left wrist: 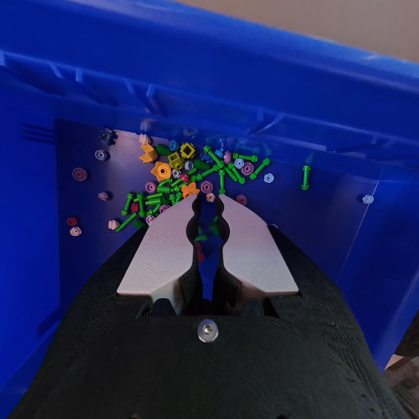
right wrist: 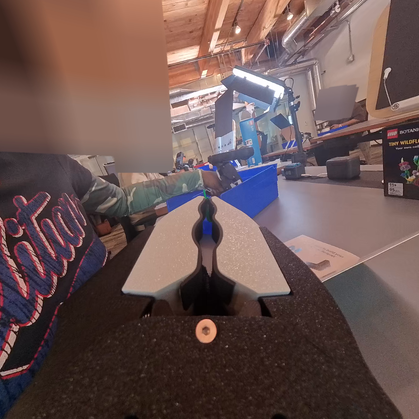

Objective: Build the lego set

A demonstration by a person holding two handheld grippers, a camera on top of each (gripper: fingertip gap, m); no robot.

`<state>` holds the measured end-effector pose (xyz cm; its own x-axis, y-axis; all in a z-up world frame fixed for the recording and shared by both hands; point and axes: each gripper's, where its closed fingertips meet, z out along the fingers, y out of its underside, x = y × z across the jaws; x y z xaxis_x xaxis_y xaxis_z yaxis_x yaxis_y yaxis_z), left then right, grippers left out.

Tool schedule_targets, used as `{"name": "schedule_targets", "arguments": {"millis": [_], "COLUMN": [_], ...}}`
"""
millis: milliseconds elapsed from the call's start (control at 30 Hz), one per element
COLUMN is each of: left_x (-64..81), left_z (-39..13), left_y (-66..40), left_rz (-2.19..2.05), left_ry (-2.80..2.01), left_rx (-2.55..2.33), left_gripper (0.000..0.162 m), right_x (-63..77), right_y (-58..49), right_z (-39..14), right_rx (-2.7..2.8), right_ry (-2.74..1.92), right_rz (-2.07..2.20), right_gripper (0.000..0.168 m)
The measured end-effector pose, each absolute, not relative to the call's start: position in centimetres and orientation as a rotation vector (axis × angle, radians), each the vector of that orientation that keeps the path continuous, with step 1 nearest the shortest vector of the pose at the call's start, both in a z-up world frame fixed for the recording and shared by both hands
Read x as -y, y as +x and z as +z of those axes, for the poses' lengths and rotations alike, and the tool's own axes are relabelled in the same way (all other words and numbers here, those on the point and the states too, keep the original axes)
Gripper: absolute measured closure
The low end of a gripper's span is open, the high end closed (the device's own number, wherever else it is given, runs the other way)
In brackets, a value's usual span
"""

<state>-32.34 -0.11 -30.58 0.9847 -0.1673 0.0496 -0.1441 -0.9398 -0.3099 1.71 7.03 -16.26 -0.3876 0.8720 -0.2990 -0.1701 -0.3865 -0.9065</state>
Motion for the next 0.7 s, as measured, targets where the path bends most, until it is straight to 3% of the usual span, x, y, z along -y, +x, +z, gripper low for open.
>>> {"name": "schedule_targets", "arguments": {"millis": [433,700], "left_x": [0.4,-0.4], "left_z": [-30.2,-21.4], "left_y": [-32.1,-22.4], "left_rz": [-0.077,-0.13], "left_ry": [-2.822,-2.583], "left_rx": [-0.275,-0.542], "left_gripper": [0.154,0.154], "right_x": [-7.1,-7.1], "right_y": [1.8,1.7], "right_z": [-16.2,-16.2], "right_rx": [1.073,1.076], "right_ry": [-1.074,-1.075], "right_rz": [1.855,1.869], "right_gripper": [0.167,0.167]}}
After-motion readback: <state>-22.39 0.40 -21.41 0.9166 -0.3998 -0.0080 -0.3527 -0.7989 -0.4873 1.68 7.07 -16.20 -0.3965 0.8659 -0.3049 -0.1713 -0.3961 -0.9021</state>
